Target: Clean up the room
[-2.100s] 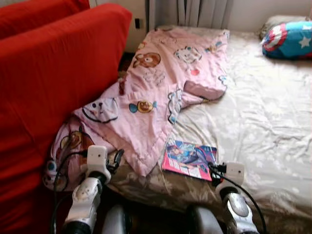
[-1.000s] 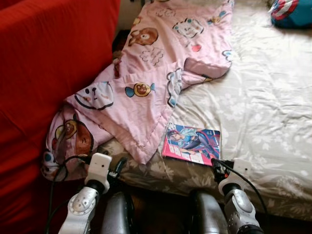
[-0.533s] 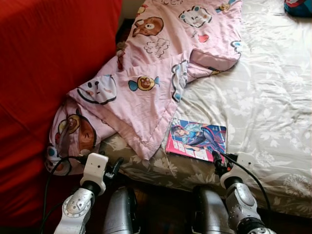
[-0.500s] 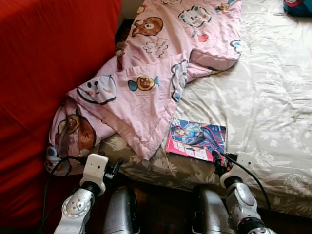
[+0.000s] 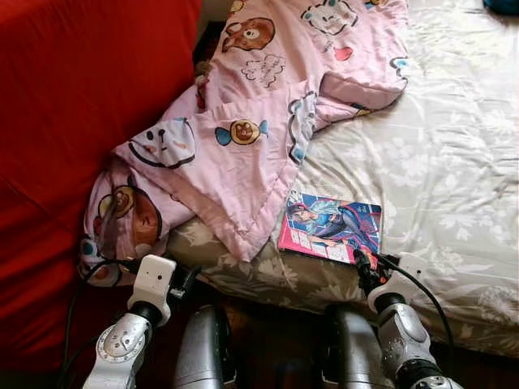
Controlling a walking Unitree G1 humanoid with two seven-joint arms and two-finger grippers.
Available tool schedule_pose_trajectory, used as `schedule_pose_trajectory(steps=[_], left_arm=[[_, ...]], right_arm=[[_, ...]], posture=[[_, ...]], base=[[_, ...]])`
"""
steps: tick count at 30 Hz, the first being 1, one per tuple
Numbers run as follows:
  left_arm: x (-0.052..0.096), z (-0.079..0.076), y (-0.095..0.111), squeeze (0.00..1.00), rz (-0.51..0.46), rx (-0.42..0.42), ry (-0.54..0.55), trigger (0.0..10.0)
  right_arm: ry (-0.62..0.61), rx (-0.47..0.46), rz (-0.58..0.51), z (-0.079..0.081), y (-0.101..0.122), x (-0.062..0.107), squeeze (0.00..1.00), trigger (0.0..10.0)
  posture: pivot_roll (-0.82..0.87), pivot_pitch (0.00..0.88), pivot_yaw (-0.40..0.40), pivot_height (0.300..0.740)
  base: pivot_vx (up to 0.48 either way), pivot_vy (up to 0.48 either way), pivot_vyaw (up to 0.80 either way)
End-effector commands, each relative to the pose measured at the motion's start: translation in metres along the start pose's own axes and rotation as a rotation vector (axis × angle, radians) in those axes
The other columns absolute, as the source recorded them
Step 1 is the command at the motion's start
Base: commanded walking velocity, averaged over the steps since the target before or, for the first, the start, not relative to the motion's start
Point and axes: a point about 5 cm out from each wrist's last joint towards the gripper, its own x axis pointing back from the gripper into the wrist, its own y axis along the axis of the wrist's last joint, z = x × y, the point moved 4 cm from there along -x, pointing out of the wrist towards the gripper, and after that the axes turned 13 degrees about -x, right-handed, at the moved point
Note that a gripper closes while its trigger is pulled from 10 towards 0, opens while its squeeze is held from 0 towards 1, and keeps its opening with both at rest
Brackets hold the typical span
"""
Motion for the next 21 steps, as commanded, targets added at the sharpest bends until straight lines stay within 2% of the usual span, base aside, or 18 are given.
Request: schedule_pose_trajectory(steps=[1,13,21], left_arm=[[0.006,0.003,-0.005,0.0,0.02,0.01,0.002,10.0],[0.008,0.003,-0.004,0.0,0.022,0.007,-0.01,10.0],[0.01,0.002,-0.001,0.0,0.016,-0.001,-0.018,10.0]], right_arm=[[-0.016,-0.02,0.031,-0.005,-0.009,0.004,0.0,10.0],[0.003,-0.06,0.042,-0.003,-0.012,0.005,0.0,10.0],[-0.002,-0.282,0.08,-0.008,-0.024,0.009,0.0,10.0]], posture=[[0.09,0.281,0.1,0.583],[0.1,0.288,0.108,0.583],[0.11,0.296,0.112,0.583]], base=[[0.0,0.0,0.0],[0.0,0.0,0.0],[0.0,0.0,0.0]])
